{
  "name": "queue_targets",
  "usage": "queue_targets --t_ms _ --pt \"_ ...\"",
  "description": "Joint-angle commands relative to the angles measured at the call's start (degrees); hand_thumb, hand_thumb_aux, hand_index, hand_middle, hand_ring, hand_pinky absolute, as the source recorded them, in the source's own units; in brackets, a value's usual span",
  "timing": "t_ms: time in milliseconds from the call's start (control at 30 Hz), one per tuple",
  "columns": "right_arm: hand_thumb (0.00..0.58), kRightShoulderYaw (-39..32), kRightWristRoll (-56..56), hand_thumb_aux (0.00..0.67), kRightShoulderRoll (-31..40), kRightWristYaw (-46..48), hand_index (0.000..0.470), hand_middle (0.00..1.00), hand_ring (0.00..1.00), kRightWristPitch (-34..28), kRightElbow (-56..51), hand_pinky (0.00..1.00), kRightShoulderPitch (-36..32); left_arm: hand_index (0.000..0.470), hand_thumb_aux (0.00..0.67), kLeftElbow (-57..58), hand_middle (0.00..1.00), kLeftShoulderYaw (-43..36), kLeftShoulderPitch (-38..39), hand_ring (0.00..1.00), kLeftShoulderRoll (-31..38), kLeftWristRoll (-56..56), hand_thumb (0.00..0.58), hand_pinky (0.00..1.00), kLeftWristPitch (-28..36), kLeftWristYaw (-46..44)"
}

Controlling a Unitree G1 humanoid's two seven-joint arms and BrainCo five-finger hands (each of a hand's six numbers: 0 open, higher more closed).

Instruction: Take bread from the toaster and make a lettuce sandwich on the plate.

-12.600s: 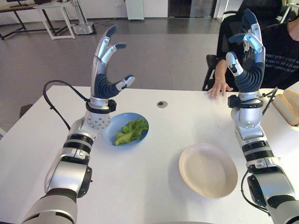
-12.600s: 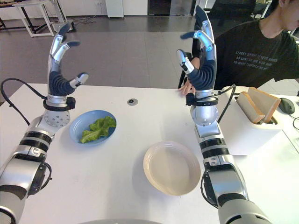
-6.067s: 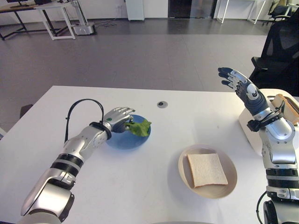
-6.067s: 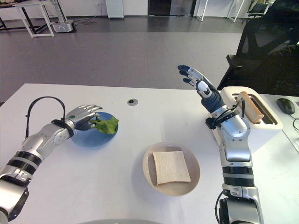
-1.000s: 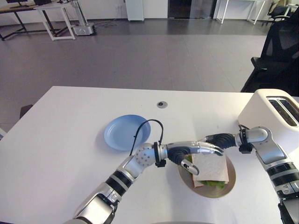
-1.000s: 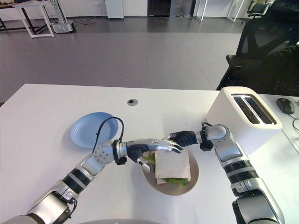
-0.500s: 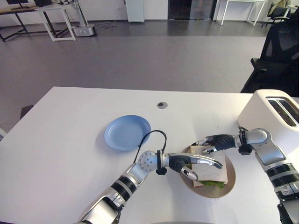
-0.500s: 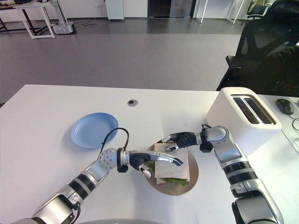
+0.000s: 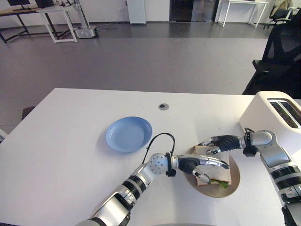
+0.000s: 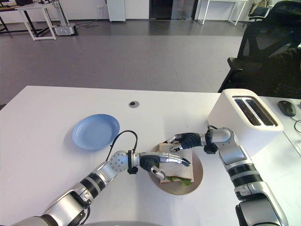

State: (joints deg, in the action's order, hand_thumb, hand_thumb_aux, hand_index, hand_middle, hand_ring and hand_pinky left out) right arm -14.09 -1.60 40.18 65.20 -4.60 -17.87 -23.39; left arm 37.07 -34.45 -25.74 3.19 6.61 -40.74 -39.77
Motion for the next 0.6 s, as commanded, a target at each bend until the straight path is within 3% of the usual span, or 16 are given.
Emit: queue_targets --t_ms 33,100,167,333,467,600 --pt "0.000 -2.73 0.78 0.000 -1.66 2.25 0.000 0.00 0.00 1.03 -0.51 0.00 0.81 0.000 0.000 13.33 0.00 0.62 2.31 0.00 0.74 -0.91 0.000 0.00 18.90 -9.42" --pt "0.000 -0.88 0.42 0.000 -2.68 -0.27 0.000 0.00 0.00 2.18 -0.94 0.00 -1.29 0.000 0.000 13.94 0.00 0.77 1.98 0.00 0.48 -2.00 0.000 0.00 19.87 -10.72" --pt "0.000 4.35 -0.61 0.000 -6.30 -9.75 0.000 0.00 0.00 2.76 -2.21 0.00 -5.70 0.000 0.000 14.22 0.00 0.48 1.47 0.00 0.65 -2.03 0.000 0.00 19.94 -11.32" --pt "0.000 13.70 -4.99 0.000 -13.00 -23.89 0.000 0.00 0.00 -0.10 -2.92 0.00 -11.88 0.000 0.000 13.56 0.00 -0.65 0.56 0.00 1.86 -0.13 0.000 0.00 20.52 -11.30" --pt "0.000 16.10 -7.59 0.000 -13.53 -24.47 0.000 0.00 0.00 -1.00 -1.08 0.00 -11.58 0.000 0.000 9.26 0.00 -0.78 0.46 0.00 3.71 1.39 0.000 0.00 17.98 -8.94" --pt "0.000 15.05 -9.72 0.000 -12.76 -21.71 0.000 0.00 0.00 -4.65 6.39 0.00 -7.86 0.000 0.000 1.57 0.00 5.42 -1.47 0.00 3.43 -4.07 0.000 0.00 16.26 -6.31"
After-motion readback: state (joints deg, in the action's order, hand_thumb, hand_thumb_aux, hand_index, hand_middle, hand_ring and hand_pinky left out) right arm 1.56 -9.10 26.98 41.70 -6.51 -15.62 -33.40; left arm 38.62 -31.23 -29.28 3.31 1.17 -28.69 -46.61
